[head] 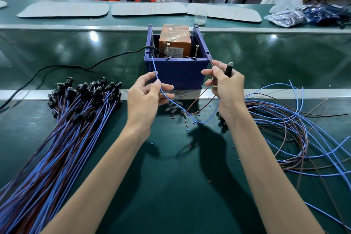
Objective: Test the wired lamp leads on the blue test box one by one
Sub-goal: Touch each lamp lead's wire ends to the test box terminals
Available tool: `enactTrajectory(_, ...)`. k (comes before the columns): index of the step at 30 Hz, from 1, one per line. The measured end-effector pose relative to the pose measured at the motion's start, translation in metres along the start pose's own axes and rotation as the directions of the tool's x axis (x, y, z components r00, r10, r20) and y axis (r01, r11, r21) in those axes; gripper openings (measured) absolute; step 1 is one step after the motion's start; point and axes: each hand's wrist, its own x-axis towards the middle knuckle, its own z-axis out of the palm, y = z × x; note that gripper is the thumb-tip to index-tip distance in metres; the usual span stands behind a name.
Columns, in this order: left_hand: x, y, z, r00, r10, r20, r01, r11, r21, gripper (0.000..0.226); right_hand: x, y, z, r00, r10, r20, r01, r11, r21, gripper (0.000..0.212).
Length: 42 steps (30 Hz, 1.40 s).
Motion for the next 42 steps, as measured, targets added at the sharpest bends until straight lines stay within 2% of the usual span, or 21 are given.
enactTrajectory(9,0.001,-0.001,-0.002,0.996,0.037,-0.075,-0.039,0.999,-0.021,0.015,0.005,-0.003,0.002,0.997,0.004,0.077,-0.004,1.0,0.003,0.027)
enactTrajectory(18,-0.001,-0.001,-0.001,0.997,0.034,-0.069,-0.035,0.999,-0.014,0.013,0.007,-0.007,-0.004,0.997,0.011,0.081,-0.012,1.0,0.012,0.03)
enactTrajectory(24,0.002,-0.001,-0.002,0.997,0.045,-0.064,-0.044,0.999,0.018,0.013,0.009,-0.009,-0.006,0.997,0.019,0.07,-0.02,1.0,0.014,0.032)
enactTrajectory(31,0.025,0.011,-0.008,0.993,0.019,-0.12,-0.01,0.997,0.078,0.015,0.01,-0.011,-0.007,0.997,0.037,0.061,-0.039,0.998,0.043,0.031)
enactTrajectory(37,0.04,0.024,-0.009,0.998,-0.019,-0.064,0.029,0.986,0.166,0.013,0.011,-0.011,-0.009,0.997,0.054,0.049,-0.055,0.998,0.027,0.031)
enactTrajectory(42,0.044,0.028,-0.008,0.997,-0.031,-0.069,0.043,0.984,0.172,0.015,0.012,-0.009,-0.009,0.997,0.052,0.064,-0.054,0.998,0.023,0.03)
